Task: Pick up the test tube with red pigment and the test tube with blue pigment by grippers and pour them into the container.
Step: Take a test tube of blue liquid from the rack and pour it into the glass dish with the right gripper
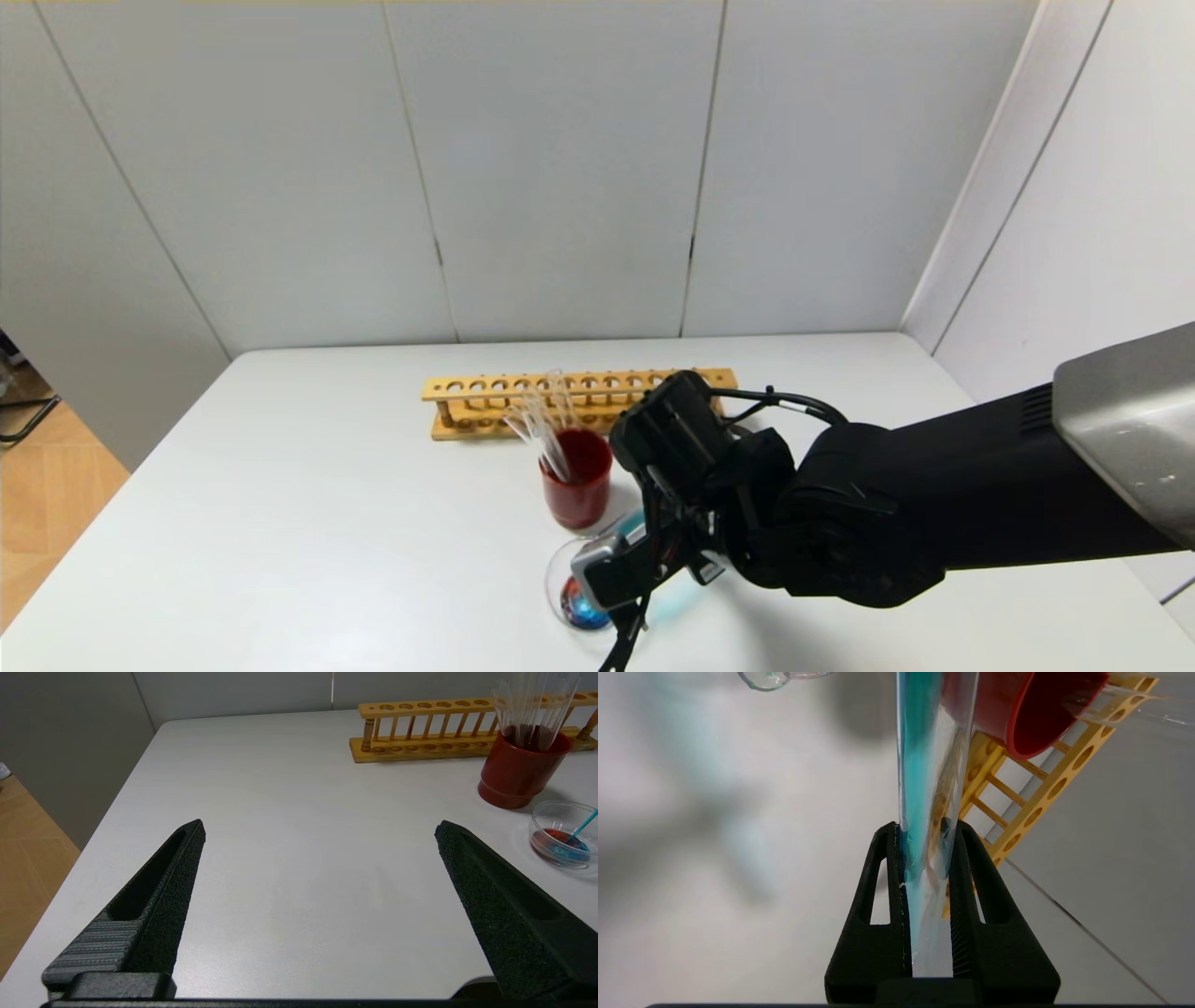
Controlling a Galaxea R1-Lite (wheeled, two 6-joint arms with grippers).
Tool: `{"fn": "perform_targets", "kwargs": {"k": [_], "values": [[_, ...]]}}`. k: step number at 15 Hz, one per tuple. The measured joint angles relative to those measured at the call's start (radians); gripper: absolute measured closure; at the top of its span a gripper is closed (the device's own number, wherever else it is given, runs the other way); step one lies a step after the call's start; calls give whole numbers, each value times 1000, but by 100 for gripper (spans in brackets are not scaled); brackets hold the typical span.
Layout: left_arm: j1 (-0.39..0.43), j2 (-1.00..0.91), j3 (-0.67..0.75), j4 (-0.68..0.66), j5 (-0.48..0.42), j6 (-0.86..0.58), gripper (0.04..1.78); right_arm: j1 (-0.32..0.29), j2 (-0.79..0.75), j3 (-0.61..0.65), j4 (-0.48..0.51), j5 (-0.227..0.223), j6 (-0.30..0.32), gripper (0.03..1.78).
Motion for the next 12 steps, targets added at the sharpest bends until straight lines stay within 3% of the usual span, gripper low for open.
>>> {"fn": "perform_targets", "kwargs": {"k": [7,9,12], "values": [[0,0,0,0,0,0,8,22,12,-12,6,-69,-57,149],[0,0,0,0,0,0,8,35,13,-16,28,-115,-64,149],[0,0,0,0,0,0,8,60,14,-25,41,-145,-71,149]]}}
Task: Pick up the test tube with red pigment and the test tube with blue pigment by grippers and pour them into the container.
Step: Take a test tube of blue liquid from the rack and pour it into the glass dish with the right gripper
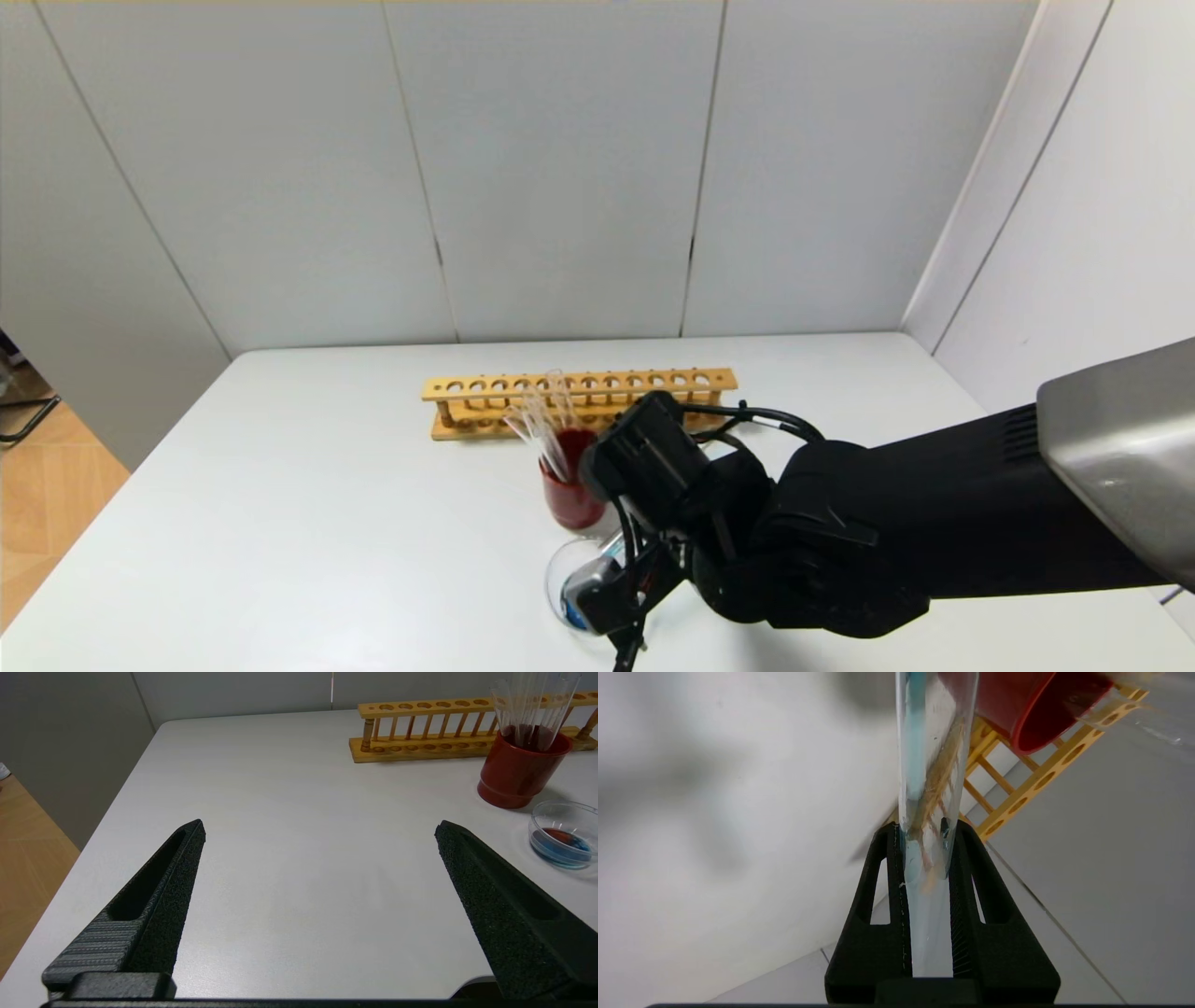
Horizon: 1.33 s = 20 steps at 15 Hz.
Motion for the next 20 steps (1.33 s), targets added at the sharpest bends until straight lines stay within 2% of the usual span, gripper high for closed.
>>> {"fn": "perform_targets", "kwargs": {"k": [6,8,11,13,15,17,20], "values": [[0,0,0,0,0,0,8,57,23,-49,20,-58,-27,149],[0,0,0,0,0,0,8,61,26,-50,37,-81,-28,149],[0,0,0,0,0,0,8,63,28,-52,42,-90,-33,149],[0,0,0,0,0,0,8,63,31,-58,42,-121,-52,149],[0,0,0,0,0,0,8,64,39,-73,44,-129,-64,149],[0,0,0,0,0,0,8,70,48,-91,44,-154,-82,149],[0,0,0,0,0,0,8,73,60,-107,51,-164,-90,149]]}}
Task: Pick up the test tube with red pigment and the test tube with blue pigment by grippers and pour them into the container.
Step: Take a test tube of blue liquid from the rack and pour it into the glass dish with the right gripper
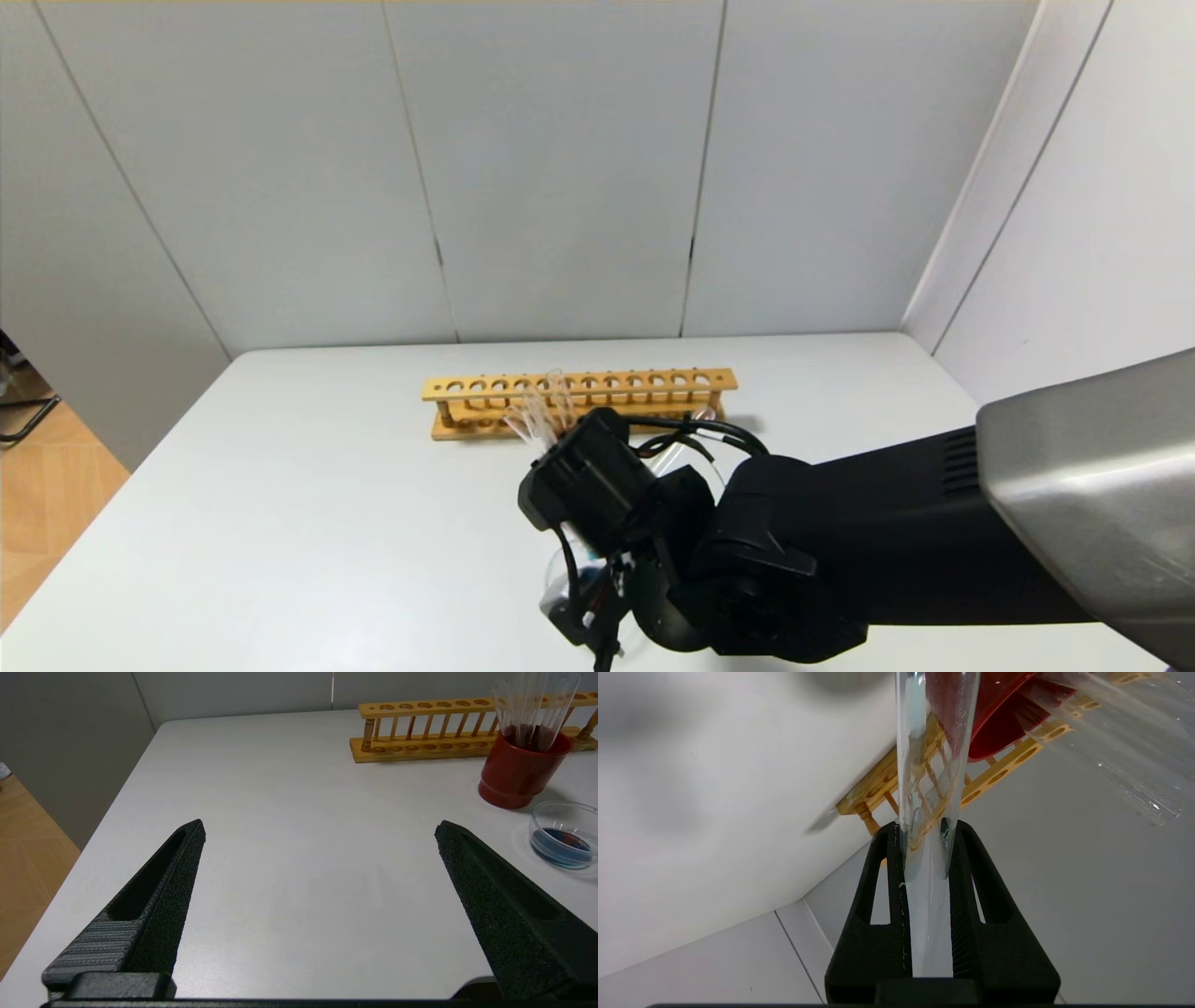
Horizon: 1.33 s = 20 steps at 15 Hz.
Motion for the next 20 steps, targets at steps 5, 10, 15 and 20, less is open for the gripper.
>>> {"fn": "perform_targets", "kwargs": {"k": [5,10,15,20], "values": [[0,0,0,0,0,0,8,14,12,-29,58,-72,-6,149],[0,0,0,0,0,0,8,36,23,-76,127,-141,-7,149],[0,0,0,0,0,0,8,39,8,-90,174,-192,-10,149],[0,0,0,0,0,1,8,63,16,-129,197,-195,-14,149]]}}
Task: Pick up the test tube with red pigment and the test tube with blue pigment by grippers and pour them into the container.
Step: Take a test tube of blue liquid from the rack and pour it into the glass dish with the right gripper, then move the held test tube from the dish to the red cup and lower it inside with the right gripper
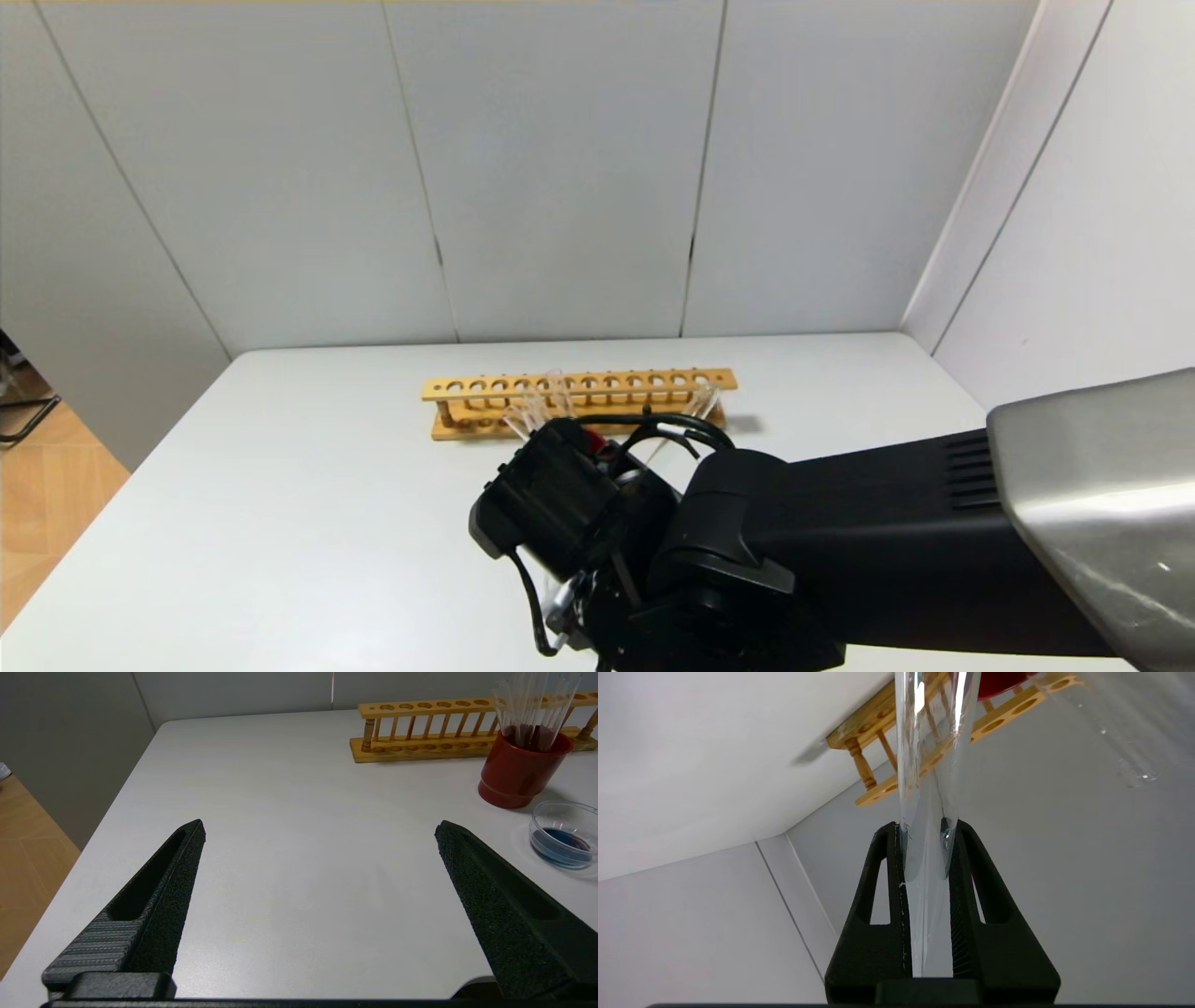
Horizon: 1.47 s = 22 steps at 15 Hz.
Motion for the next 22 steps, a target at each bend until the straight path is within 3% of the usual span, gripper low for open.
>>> {"fn": "perform_targets", "kwargs": {"k": [3,6,9,12,14,17,19,22], "values": [[0,0,0,0,0,-1,8,9,8,-14,-10,4,14,149],[0,0,0,0,0,0,8,8,-8,4,-15,34,122,149],[0,0,0,0,0,0,8,10,-42,19,-16,152,354,149],[0,0,0,0,0,0,8,19,-96,79,-81,333,666,149],[0,0,0,0,0,0,8,27,-138,195,-248,433,885,149],[0,0,0,0,0,0,8,21,-173,359,-659,468,1148,149],[0,0,0,0,0,-1,8,-13,-184,474,-976,471,1279,149],[0,0,0,0,0,-1,8,-82,-192,605,-1383,470,1397,149]]}}
